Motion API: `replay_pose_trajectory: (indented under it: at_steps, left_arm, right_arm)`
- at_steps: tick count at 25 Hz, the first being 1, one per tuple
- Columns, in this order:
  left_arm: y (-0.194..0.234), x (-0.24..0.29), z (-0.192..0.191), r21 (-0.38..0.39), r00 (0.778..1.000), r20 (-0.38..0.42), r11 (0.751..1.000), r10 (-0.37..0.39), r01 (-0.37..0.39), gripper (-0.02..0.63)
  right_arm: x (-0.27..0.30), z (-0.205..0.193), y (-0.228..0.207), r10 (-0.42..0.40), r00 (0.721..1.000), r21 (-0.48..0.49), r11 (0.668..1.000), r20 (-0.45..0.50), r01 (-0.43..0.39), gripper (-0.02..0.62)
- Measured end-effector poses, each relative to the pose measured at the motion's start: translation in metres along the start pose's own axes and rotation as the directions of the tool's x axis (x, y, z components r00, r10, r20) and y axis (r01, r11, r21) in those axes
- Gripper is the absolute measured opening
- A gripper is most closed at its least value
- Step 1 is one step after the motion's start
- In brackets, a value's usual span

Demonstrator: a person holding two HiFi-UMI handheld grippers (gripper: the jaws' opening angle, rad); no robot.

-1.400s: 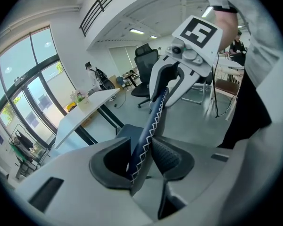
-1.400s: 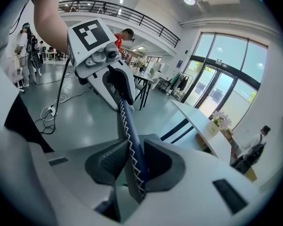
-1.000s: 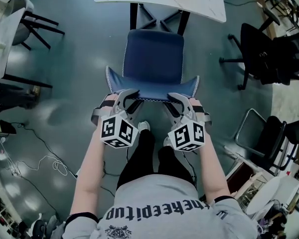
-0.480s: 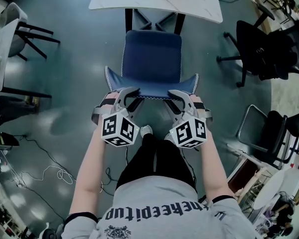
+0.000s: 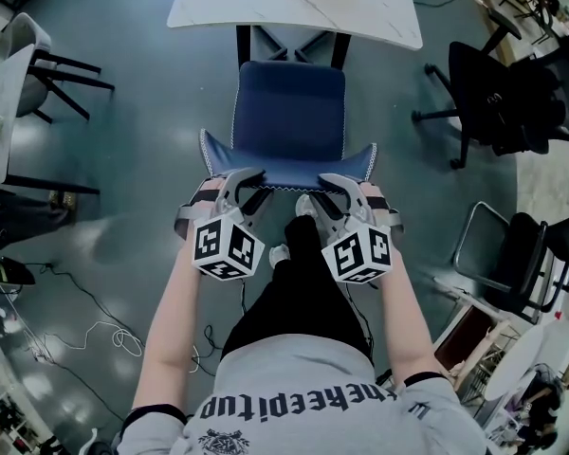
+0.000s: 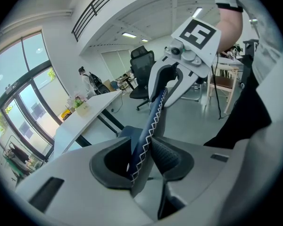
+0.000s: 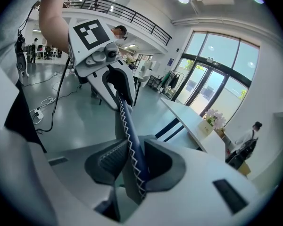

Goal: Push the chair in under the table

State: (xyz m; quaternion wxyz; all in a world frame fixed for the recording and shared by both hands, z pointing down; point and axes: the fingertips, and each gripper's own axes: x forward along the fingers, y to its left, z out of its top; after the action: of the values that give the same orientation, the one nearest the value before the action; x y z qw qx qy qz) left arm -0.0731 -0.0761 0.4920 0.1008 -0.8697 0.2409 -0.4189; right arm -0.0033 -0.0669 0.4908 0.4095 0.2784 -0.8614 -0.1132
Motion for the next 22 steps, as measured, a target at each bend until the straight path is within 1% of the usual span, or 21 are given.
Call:
replay_pose_trajectory:
  at_steps: [6, 22]
  left_arm:
    - [0.019, 0.010, 0.001, -0.003, 1.000, -0.005, 1.000, -0.002, 0.002, 0.141]
    - [0.048, 0.031, 0.007, -0.011, 1.000, -0.012, 1.000, -0.003, 0.003, 0.143]
  right_arm:
    - [0.011, 0.001, -0.018, -0.008, 1.000, 0.000, 1.000, 0.003, 0.008, 0.117]
    - [0.028, -0.002, -0.049, 0.002, 1.000, -0.007, 1.000, 0.009, -0.002, 0.114]
